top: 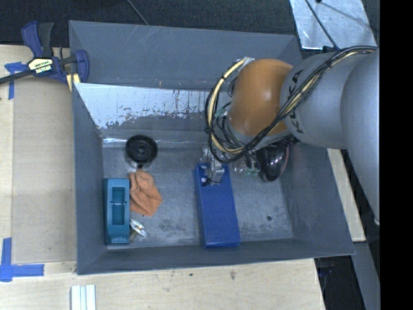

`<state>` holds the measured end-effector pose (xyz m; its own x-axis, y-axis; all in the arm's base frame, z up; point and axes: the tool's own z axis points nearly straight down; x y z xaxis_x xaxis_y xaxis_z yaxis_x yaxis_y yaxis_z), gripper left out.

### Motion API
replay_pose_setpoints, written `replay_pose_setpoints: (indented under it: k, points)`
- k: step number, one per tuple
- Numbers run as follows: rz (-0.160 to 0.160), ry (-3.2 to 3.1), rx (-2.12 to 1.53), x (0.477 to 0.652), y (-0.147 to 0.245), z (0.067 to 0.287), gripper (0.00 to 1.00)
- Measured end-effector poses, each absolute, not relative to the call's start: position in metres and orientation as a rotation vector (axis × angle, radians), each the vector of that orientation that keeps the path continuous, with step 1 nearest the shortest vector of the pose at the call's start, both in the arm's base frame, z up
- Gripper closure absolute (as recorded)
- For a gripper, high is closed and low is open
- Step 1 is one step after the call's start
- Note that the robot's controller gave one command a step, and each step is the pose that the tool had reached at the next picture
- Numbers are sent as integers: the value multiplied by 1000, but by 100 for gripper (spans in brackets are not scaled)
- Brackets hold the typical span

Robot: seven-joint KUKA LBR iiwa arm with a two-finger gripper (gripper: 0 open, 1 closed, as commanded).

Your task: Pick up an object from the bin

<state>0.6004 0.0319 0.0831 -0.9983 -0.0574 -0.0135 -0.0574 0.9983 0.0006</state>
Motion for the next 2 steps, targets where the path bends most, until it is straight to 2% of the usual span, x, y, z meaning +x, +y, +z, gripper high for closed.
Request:
replay_pose_setpoints:
  k: [1, 2]
  points:
    - [1, 3127, -90, 600, 32, 83, 100]
    - [0, 3134, -143, 580, 18, 219, 100]
